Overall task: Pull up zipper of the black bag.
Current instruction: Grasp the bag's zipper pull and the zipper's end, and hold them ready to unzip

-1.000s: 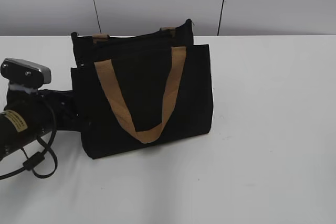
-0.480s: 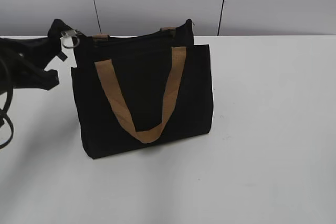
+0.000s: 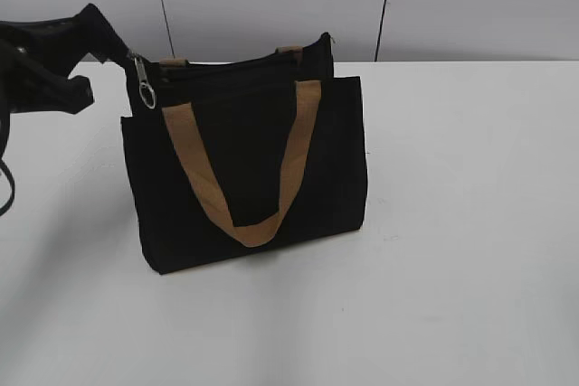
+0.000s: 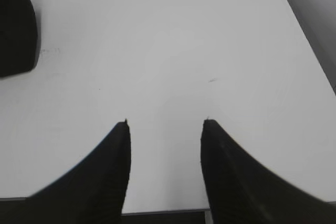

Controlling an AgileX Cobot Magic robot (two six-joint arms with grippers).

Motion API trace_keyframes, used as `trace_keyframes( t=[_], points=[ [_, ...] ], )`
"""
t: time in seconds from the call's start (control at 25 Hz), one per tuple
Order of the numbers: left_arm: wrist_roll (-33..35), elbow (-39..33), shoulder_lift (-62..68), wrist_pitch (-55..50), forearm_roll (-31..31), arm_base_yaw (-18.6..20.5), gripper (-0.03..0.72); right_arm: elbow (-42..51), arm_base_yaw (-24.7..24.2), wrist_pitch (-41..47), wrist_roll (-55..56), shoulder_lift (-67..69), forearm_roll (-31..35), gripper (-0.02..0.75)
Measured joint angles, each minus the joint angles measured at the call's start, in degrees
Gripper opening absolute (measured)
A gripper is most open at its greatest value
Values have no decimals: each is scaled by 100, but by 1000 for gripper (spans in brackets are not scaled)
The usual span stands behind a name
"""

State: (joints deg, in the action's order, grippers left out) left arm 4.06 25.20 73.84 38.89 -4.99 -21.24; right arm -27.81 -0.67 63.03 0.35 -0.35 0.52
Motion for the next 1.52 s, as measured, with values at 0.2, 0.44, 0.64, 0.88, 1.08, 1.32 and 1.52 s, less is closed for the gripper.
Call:
trace_keyframes(
  t=[0.2, 0.44, 0.64, 0.88, 1.08, 1.32, 1.52],
  points=[
    [0, 217, 0, -121, -5, 0, 6, -73, 0, -179, -1095, 599, 949, 347],
    [0, 275, -16, -216, -11, 0, 6, -205, 152, -1280, -3559, 2183, 2713, 347],
    [0, 275, -28, -223, -60, 0, 6, -205, 813, -2225, -5438, 3647, 4156, 347],
    [0, 277, -28, -225, -71, 0, 6, -550, 1693, -2712, -7737, 5790, 5876, 347],
    [0, 277, -28, -225, -71, 0, 6, -1615, 2346, -2759, -9022, 7403, 6708, 347],
    [0, 277, -28, -230, -71, 0, 6, -2931, 2768, -2796, -9373, 8843, 6933, 347],
    [0, 277, -30, -230, -71, 0, 6, -3997, 3054, -2802, -9418, 9805, 6940, 347]
  ],
)
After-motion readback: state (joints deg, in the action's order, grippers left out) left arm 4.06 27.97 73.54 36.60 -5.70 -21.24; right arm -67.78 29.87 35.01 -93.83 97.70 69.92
